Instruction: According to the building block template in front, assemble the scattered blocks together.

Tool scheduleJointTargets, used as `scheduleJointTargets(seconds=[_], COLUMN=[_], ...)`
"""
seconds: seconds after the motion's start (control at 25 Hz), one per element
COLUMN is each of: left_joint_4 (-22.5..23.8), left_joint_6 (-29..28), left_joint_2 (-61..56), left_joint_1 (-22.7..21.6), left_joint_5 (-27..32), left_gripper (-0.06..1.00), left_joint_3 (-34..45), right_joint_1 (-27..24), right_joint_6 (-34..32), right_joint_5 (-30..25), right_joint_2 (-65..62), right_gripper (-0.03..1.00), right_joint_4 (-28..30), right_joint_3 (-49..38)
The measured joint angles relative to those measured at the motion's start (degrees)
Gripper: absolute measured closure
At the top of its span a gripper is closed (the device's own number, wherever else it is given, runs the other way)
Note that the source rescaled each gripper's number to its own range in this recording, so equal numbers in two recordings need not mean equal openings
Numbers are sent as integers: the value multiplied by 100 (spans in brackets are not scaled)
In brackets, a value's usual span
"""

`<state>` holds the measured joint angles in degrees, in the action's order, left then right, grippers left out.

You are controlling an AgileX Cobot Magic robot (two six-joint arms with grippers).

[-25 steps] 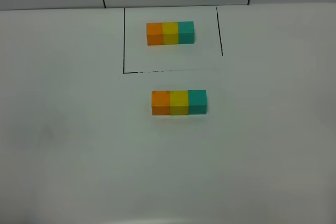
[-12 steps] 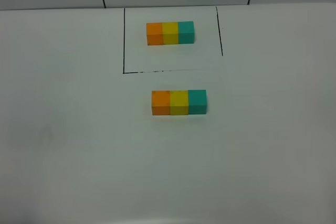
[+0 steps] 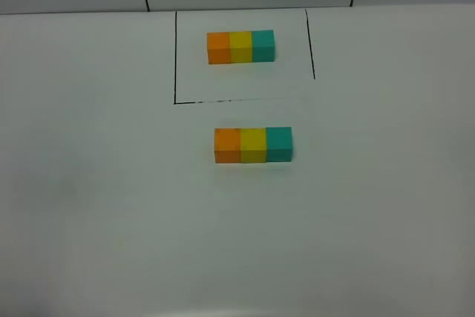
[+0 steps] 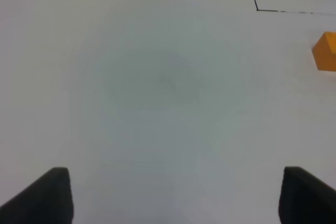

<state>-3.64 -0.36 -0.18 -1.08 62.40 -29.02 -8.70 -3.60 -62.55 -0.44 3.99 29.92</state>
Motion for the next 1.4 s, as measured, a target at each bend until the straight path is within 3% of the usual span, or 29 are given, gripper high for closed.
scheduleJointTargets(seconds=[0.64,1.4], left_joint_4=[0,0], left_joint_6=[0,0], left_joint_2=[0,0], left_joint_1=[0,0], left_joint_5=[0,0], left_gripper=[-5,-5], left_joint_3=[0,0], right_joint_1=[-213,30], right_joint_6=[0,17], right_joint_5=[0,0], right_joint_2=[0,0], right_gripper=[24,24], right_joint_4=[0,0], right_joint_3=[0,0])
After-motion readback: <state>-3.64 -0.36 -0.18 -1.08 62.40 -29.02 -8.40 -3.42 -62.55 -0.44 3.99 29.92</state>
